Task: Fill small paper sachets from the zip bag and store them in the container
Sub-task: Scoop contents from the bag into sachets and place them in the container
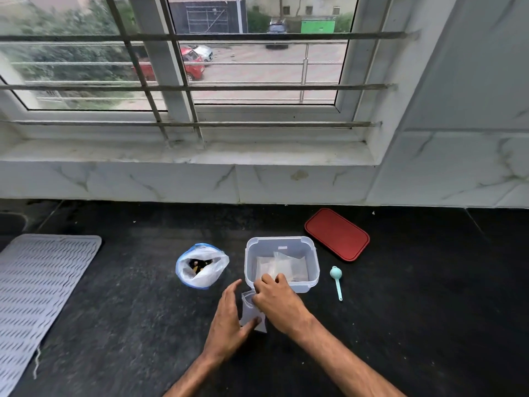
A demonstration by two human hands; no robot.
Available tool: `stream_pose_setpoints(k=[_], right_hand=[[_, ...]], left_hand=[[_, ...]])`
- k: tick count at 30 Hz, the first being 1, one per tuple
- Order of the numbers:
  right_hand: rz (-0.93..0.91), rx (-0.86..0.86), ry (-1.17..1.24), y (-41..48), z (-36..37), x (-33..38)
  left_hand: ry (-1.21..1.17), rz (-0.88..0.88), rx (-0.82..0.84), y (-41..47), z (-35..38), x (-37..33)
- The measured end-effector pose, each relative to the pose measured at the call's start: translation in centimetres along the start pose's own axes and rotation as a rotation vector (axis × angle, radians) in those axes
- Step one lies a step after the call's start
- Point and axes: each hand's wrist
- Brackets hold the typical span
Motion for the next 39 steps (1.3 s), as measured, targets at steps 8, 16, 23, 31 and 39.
stream_pose_setpoints(k=[8, 16, 23, 31, 39], right_hand=[[0.047, -0.058, 0.03, -0.9, -0.4, -0.3], [0.046, -0.178, -0.113, -2.1, -1.2, 0.1], [0.183, -0.251, -0.158, -3.0, 0.6, 1.3], [0.258, -0.154, -0.107, -2.3, 1.4, 1.0], [0.327, -0.183, -0.034, -2.2, 2.0, 1.0]], left_hand=[[0.311, 0.363, 0.072, 2.6, -4.2, 0.5], [0.3, 0.36, 0.002, 3.6, -5.1, -1.0], [0.304, 0.362, 0.0, 3.4, -5.4, -1.1], [0.337, 0.396, 0.025, 3.6, -5.7, -1.3], [0.307, 0.448, 0.053, 4.5, -5.9, -2.2]])
Point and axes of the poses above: each hand's wrist, its own y-axis towards the middle knuckle, its own z-axis out of the palm, x = y × z, and after that the axes turned 8 degrees about -z, right-handed
